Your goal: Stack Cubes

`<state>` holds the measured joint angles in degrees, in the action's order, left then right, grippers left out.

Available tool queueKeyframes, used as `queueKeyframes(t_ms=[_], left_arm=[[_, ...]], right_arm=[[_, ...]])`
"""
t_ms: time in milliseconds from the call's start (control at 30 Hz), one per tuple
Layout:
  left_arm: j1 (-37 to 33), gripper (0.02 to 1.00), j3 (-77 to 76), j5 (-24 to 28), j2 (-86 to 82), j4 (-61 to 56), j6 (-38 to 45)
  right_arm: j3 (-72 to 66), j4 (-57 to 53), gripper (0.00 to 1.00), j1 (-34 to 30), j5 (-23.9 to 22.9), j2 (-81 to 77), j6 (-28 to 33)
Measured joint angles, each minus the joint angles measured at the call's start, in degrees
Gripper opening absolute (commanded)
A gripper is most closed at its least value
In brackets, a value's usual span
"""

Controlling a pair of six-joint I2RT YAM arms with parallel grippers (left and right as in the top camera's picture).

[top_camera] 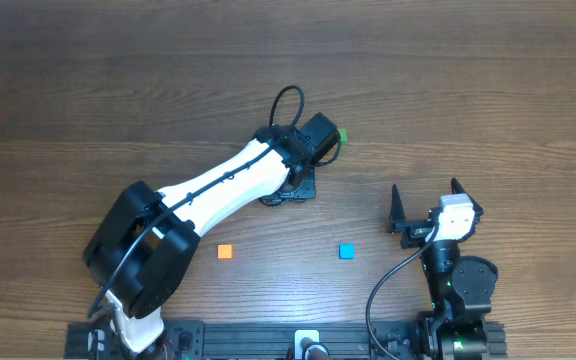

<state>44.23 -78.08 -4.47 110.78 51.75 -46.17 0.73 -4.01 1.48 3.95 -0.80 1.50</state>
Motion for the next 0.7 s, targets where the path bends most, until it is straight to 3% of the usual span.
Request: queueKeyframes(t_ms=[700], left_arm=[[-0.33, 0.056, 0.0, 0.04, 0.39, 0.0, -0.02]], right_arm=[[0.0, 0.0, 0.991, 0.0, 0.0, 0.0, 0.04]])
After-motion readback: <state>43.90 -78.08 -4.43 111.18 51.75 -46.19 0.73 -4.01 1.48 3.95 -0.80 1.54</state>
